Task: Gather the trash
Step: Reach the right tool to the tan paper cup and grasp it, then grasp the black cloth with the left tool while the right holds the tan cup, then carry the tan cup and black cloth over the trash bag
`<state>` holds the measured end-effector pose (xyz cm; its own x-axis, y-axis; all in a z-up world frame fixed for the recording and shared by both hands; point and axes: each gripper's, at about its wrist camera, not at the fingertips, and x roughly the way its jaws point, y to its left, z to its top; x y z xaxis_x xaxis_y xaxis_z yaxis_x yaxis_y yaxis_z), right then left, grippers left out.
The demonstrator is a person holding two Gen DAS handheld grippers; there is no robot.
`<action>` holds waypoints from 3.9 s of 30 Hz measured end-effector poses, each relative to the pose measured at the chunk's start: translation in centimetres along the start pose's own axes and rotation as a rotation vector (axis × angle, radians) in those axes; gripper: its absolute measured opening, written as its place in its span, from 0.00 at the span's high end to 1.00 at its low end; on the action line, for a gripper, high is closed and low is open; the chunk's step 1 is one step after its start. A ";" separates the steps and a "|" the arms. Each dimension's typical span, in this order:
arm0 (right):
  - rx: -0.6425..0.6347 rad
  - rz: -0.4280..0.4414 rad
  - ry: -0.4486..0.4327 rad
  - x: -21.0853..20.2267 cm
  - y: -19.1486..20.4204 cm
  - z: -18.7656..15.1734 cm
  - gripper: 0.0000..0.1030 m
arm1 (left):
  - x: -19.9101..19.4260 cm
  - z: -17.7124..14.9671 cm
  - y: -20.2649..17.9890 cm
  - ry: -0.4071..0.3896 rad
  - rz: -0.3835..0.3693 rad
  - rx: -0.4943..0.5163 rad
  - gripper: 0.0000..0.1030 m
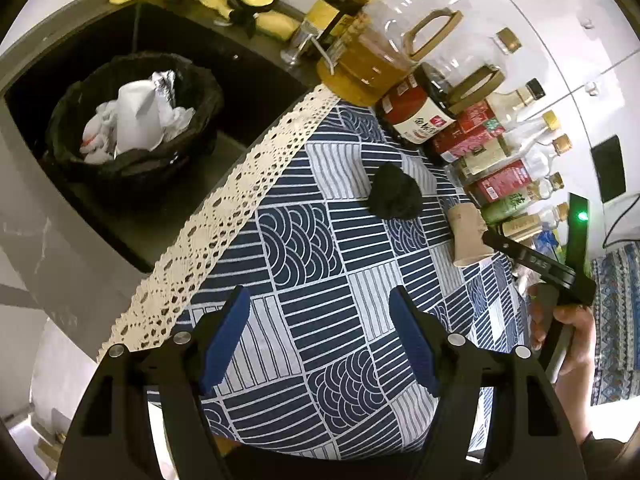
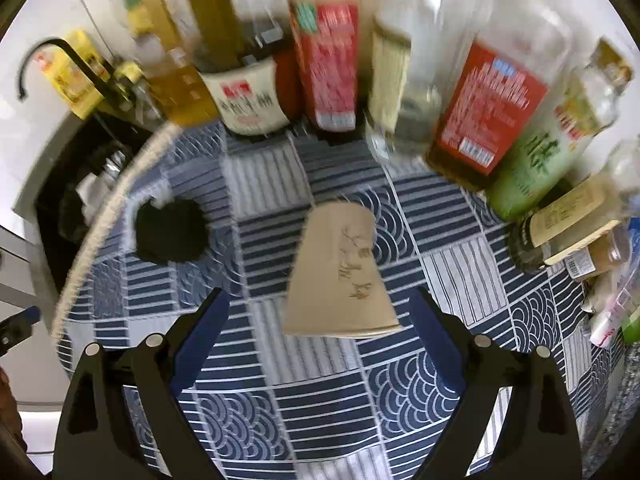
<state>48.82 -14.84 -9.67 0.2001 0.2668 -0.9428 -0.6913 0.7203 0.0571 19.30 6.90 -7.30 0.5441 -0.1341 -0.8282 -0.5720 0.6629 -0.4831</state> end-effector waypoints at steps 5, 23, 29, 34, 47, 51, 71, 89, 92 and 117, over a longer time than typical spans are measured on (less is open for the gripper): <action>0.037 0.017 0.108 3.6 -1.1 1.0 0.13 | 0.8 -0.2 0.0 0.032 0.020 -0.011 0.32; 0.073 0.075 0.104 4.7 -2.1 -0.4 0.37 | 2.3 1.1 -2.0 0.089 0.001 0.059 0.32; 0.111 0.116 0.066 2.3 -1.9 -2.2 0.37 | 2.0 1.6 -3.0 0.092 0.009 0.102 0.21; 0.216 0.163 0.004 0.1 -2.4 -5.1 0.37 | 2.3 2.9 -4.4 0.105 0.006 0.177 0.21; 0.420 0.264 -0.139 -5.4 -1.1 -13.9 0.37 | 6.3 6.4 -11.1 0.239 -0.012 0.474 0.13; 0.475 0.277 -0.176 -6.6 -0.9 -16.5 0.37 | 7.1 7.0 -12.8 0.247 0.019 0.565 0.13; 0.533 0.318 -0.246 -6.9 2.1 -20.8 0.37 | 17.2 10.8 -14.6 0.343 0.170 0.626 0.12; 0.557 0.334 -0.265 -6.6 -0.7 -21.0 0.37 | 18.3 10.3 -13.5 0.344 0.147 0.547 0.35; 0.569 0.342 -0.272 -6.5 -1.0 -21.1 0.37 | 17.8 10.1 -13.4 0.341 0.130 0.539 0.37; 0.371 0.382 -0.198 -4.7 6.5 -14.6 0.37 | 9.7 9.9 -7.6 0.267 0.009 0.459 0.37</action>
<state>33.22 -20.74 -9.71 0.1348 0.6422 -0.7546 -0.4568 0.7161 0.5278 35.05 7.87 -8.82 0.3310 -0.2704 -0.9041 -0.2158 0.9110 -0.3514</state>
